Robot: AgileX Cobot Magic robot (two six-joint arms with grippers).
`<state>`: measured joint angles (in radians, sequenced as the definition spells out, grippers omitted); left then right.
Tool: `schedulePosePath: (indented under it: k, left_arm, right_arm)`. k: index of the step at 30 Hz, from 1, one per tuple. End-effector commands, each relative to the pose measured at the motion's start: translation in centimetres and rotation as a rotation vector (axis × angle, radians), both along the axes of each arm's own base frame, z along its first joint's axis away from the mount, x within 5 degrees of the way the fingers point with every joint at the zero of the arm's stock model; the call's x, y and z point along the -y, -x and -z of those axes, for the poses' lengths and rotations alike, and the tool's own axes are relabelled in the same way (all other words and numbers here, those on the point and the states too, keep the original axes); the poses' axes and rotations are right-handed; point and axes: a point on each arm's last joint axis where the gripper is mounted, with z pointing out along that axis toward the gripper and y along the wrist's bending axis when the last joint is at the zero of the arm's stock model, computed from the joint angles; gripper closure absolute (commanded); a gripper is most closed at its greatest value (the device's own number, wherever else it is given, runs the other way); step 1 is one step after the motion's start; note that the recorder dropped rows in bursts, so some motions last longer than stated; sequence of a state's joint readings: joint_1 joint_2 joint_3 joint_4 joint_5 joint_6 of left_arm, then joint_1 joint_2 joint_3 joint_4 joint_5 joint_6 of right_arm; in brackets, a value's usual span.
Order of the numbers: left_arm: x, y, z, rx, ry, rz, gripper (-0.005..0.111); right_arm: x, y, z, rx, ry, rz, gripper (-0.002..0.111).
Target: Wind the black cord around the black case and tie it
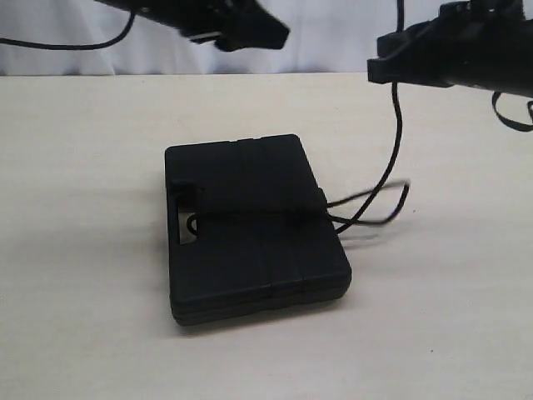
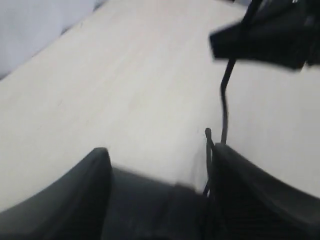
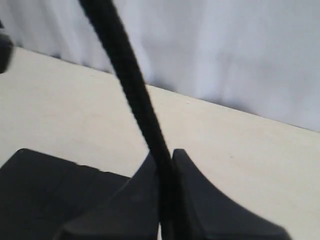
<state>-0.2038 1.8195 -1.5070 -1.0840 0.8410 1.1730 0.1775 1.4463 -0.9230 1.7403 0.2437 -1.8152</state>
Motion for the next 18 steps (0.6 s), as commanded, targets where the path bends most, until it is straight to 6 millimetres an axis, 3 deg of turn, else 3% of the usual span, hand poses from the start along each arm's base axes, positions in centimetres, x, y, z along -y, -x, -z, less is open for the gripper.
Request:
schedulePosePath:
  k: [1,4,7,11,18]
  left_arm:
    - [-4.1,1.3,2.3,-0.267,-0.341,-0.097,0.050]
    - [-5.0,2.1,5.1,-0.433,-0.439,-0.151,0.050]
    - [-4.9,2.7,7.5,-0.541,-0.418,-0.165,0.050]
    - [-5.4,2.7,10.7,-0.656,-0.427,-0.307,0.050]
    - [-5.4,2.1,13.9,-0.766,-0.432,-0.406,0.050]
  right_arm:
    - [1.4,0.0,-0.7,0.012,0.040,0.139,0.104]
    - [1.3,-0.1,-0.7,0.011,0.036,0.131,0.104]
    - [1.1,-0.1,-0.6,0.009,0.028,0.111,0.104]
    - [1.1,-0.1,-0.6,0.009,0.028,0.111,0.104]
    - [1.1,-0.1,-0.6,0.009,0.029,0.113,0.104]
